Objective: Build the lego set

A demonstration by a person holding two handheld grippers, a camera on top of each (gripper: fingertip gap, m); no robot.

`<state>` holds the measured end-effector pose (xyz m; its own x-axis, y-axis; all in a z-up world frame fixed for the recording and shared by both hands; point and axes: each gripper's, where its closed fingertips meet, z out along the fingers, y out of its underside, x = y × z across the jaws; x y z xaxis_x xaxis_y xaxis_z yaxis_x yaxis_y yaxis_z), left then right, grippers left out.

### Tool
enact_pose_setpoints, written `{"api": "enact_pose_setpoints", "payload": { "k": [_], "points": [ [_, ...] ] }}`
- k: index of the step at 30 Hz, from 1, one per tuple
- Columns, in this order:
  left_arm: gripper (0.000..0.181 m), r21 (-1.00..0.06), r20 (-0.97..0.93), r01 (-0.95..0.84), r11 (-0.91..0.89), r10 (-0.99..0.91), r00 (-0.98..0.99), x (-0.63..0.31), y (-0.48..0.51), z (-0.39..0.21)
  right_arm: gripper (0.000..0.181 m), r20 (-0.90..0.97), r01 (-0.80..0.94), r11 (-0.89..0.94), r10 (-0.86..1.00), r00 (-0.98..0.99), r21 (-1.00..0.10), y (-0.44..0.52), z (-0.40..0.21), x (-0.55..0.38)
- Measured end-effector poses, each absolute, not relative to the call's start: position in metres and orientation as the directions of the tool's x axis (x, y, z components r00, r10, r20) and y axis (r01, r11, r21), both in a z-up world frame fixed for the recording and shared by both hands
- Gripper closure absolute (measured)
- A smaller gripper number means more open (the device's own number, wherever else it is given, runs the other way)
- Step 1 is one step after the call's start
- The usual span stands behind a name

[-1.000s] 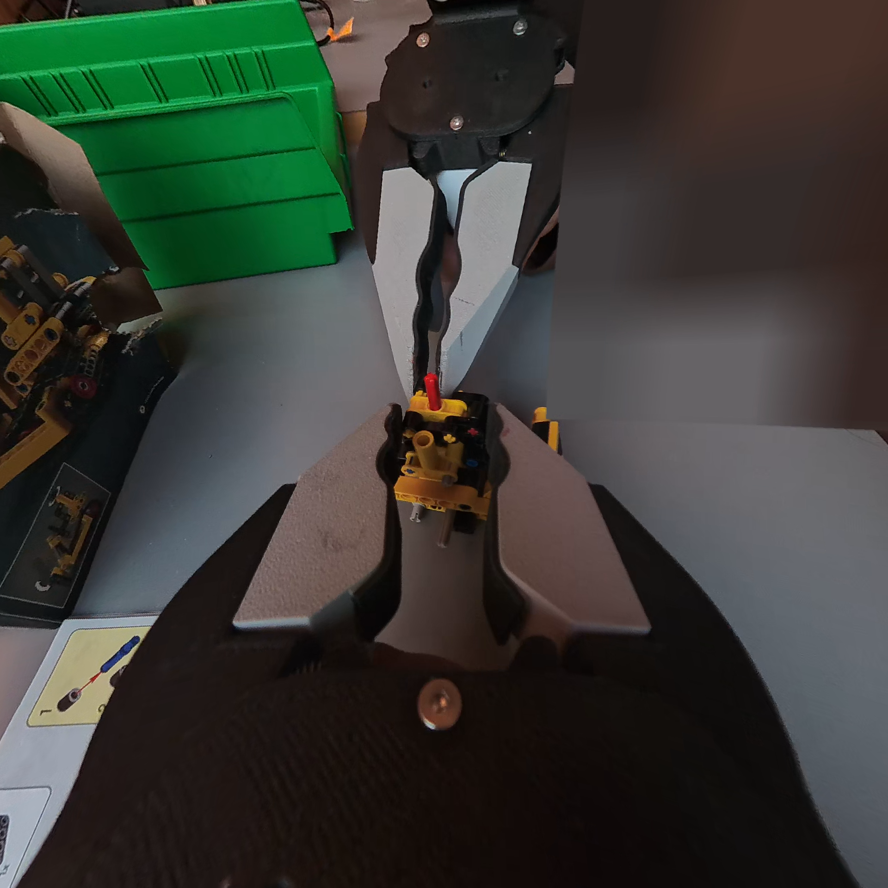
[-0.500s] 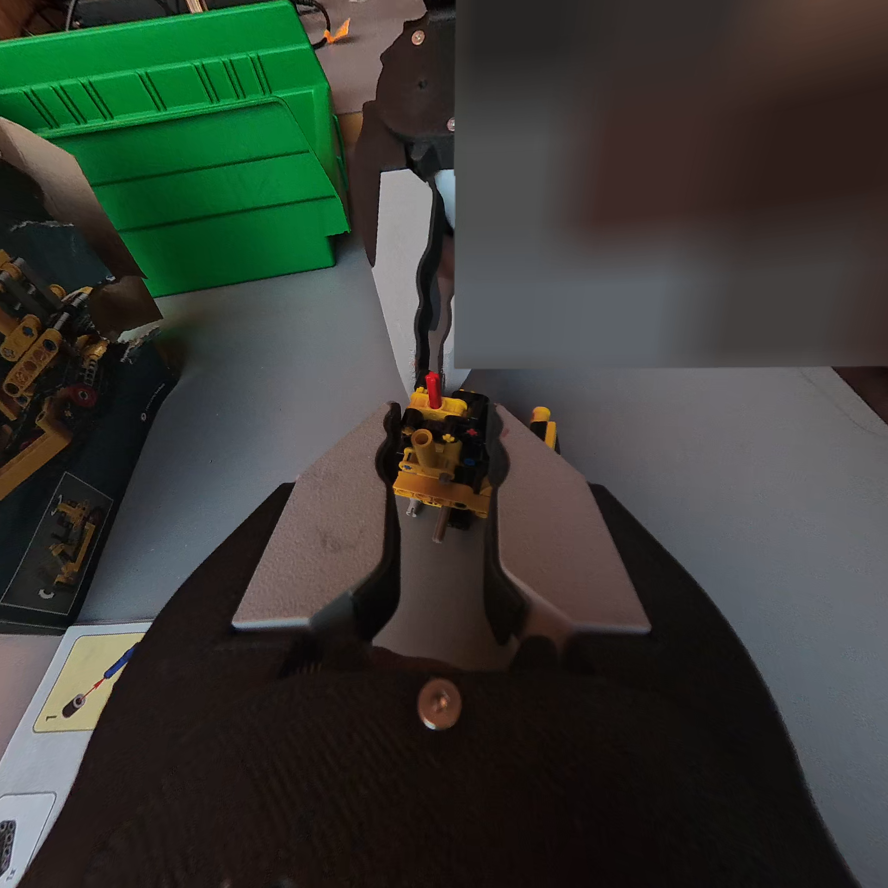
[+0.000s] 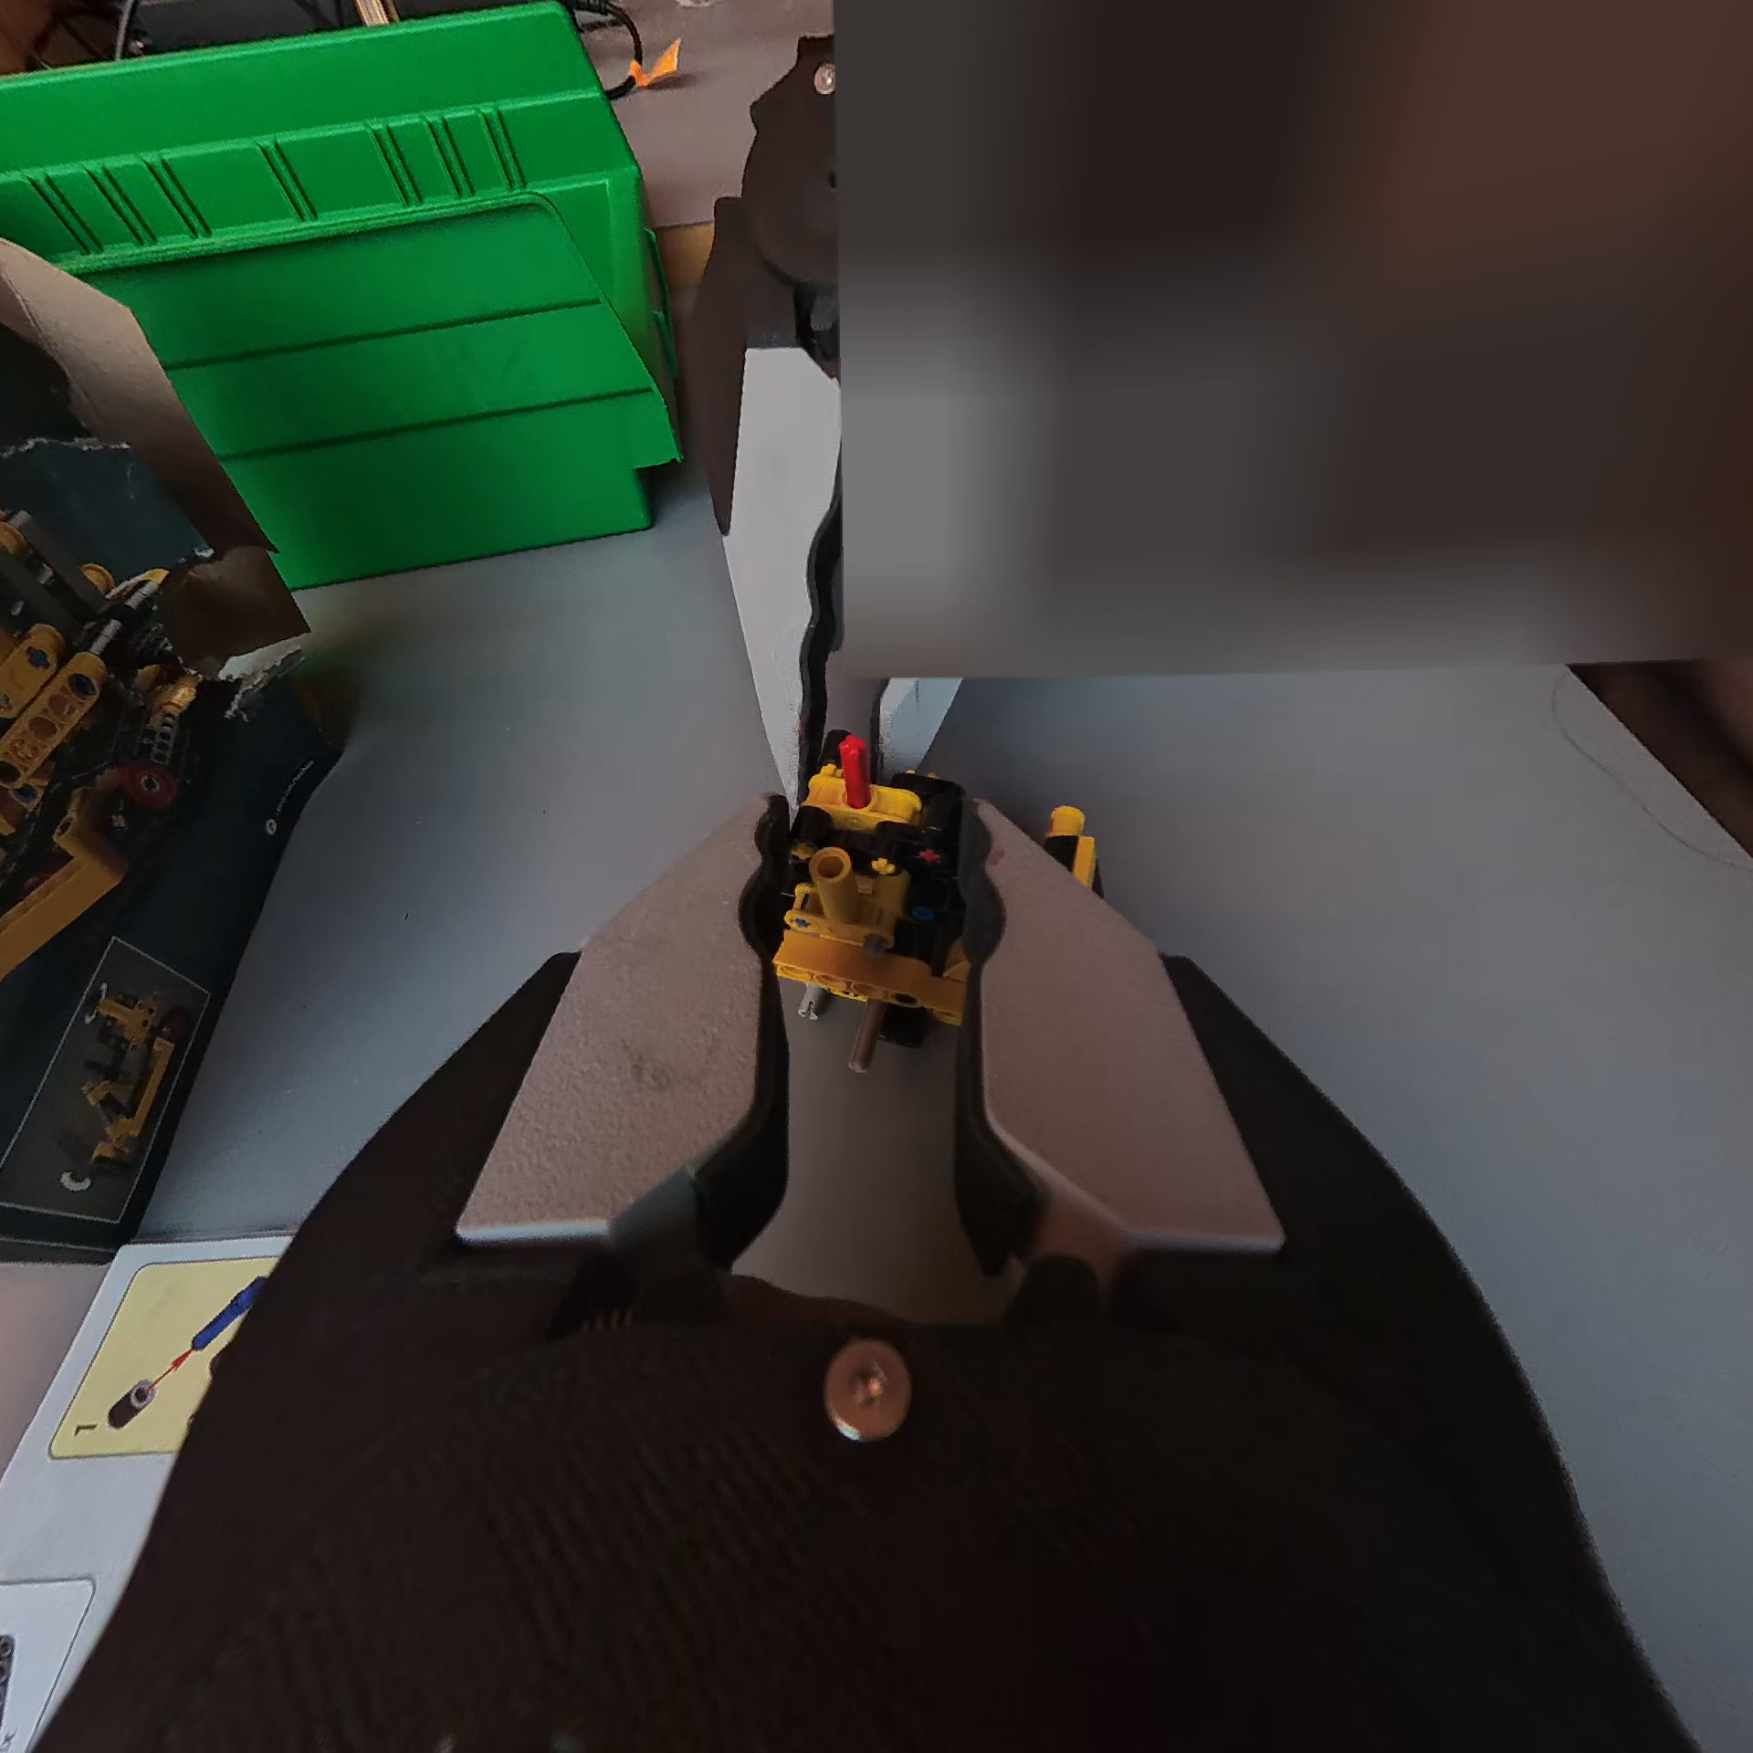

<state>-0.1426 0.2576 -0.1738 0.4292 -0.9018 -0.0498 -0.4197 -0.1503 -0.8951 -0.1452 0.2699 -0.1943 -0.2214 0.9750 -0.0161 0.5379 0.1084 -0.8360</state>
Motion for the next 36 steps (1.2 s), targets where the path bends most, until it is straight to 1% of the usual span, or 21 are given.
{"api": "enact_pose_setpoints", "payload": {
  "k": [5, 8, 12, 17, 19, 22, 27, 30, 34, 36],
  "points": [
    [0.147, -0.893, -0.055, -0.429, -0.140, -0.910, 0.411, -0.143, 0.254, -0.174, 0.169, -0.014, 0.534, 0.118, 0.972, -0.236, -0.837, 0.268, -0.194, -0.145],
    [0.136, -0.878, -0.063, -0.460, -0.134, -0.919, 0.389, -0.150, 0.253, -0.177, 0.169, -0.011, 0.534, 0.121, 0.971, -0.238, -0.837, 0.267, -0.194, -0.145],
    [0.135, -0.864, 0.003, -0.463, -0.195, -0.923, 0.384, -0.157, 0.253, -0.179, 0.169, -0.009, 0.533, 0.123, 0.971, -0.239, -0.837, 0.267, -0.194, -0.145],
    [0.135, -0.834, -0.007, -0.519, -0.190, -0.935, 0.354, -0.165, 0.247, -0.184, 0.169, -0.004, 0.532, 0.129, 0.970, -0.242, -0.837, 0.266, -0.194, -0.145],
    [0.136, -0.834, 0.003, -0.513, -0.204, -0.931, 0.365, -0.169, 0.249, -0.184, 0.169, -0.005, 0.531, 0.130, 0.970, -0.244, -0.837, 0.266, -0.194, -0.145],
    [0.139, -0.851, 0.107, -0.451, -0.267, -0.931, 0.350, -0.164, 0.246, -0.184, 0.169, -0.009, 0.531, 0.128, 0.969, -0.248, -0.837, 0.265, -0.194, -0.146],
    [0.135, -0.844, 0.137, -0.452, -0.289, -0.931, 0.339, -0.161, 0.243, -0.187, 0.169, 0.007, 0.523, 0.149, 0.965, -0.263, -0.839, 0.262, -0.194, -0.145],
    [0.136, -0.844, 0.234, -0.399, -0.358, -0.916, 0.327, -0.162, 0.238, -0.181, 0.169, 0.058, 0.491, 0.204, 0.953, -0.296, -0.847, 0.255, -0.191, -0.143],
    [0.139, -0.793, 0.374, -0.355, -0.495, -0.856, 0.357, -0.166, 0.241, -0.186, 0.169, 0.128, 0.472, 0.272, 0.941, -0.314, -0.838, 0.250, -0.192, -0.144],
    [0.140, -0.772, 0.444, -0.333, -0.542, -0.834, 0.327, -0.163, 0.239, -0.184, 0.169, 0.189, 0.457, 0.333, 0.924, -0.333, -0.825, 0.245, -0.193, -0.144]
  ]
}}
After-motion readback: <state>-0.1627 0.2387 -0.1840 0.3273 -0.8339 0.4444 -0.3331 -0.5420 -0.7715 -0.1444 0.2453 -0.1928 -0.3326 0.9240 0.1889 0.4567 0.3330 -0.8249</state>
